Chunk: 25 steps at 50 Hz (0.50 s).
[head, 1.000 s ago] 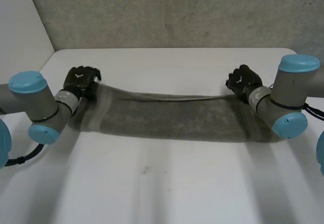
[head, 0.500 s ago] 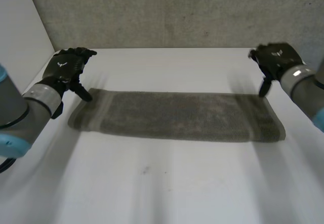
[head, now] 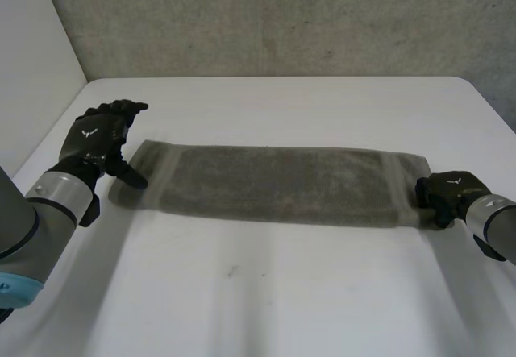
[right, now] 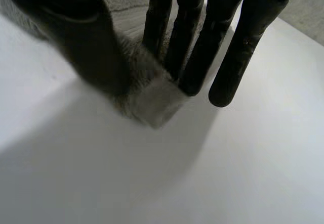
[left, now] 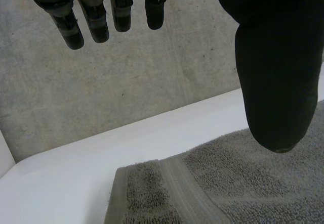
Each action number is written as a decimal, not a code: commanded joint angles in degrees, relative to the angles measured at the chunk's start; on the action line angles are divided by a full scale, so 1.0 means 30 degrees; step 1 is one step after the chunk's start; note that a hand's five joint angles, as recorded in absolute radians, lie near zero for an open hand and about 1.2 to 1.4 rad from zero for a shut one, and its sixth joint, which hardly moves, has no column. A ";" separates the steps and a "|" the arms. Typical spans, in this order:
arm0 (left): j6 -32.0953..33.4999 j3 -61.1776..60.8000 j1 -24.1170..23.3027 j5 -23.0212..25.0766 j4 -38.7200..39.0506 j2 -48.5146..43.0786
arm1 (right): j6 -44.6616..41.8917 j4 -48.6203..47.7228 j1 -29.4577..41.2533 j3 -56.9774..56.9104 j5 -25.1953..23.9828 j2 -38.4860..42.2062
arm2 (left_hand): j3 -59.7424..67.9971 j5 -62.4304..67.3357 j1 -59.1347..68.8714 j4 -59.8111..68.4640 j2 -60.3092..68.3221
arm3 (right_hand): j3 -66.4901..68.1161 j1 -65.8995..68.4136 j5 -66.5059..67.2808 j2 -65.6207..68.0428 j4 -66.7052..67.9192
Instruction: Fold the towel.
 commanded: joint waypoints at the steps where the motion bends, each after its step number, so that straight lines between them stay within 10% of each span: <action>1: 0.0036 -0.0606 -0.0020 0.0040 0.0722 0.0169 | -0.1535 0.0047 -0.1188 -0.0771 0.1517 0.0235 | 0.0164 -0.0591 -0.0004 0.0159 0.0158 | 0.5360 0.4995 0.5158 0.5151 0.5212; 12: 0.0036 -0.1163 -0.0020 0.0040 0.1249 0.0872 | -0.6519 -0.0042 -0.2191 -0.4198 0.2139 -0.2610 | 0.0164 -0.0591 -0.0004 0.0159 0.0158 | 0.5360 0.4995 0.5158 0.5151 0.5212; 14: 0.0036 -0.1163 -0.0020 0.0040 0.1249 0.0901 | -0.6782 0.0221 0.3374 -0.6791 0.2167 -0.1971 | 0.0164 -0.0591 -0.0004 0.0159 0.0158 | 0.5360 0.4995 0.5158 0.5151 0.5212; 25: 0.0036 -0.1280 0.0097 0.0040 0.1279 0.1136 | -0.6871 -0.0042 1.4438 -1.0551 0.2139 0.3270 | 0.0164 -0.0591 -0.0004 0.0159 0.0158 | 0.5360 0.4995 0.5158 0.5151 0.5212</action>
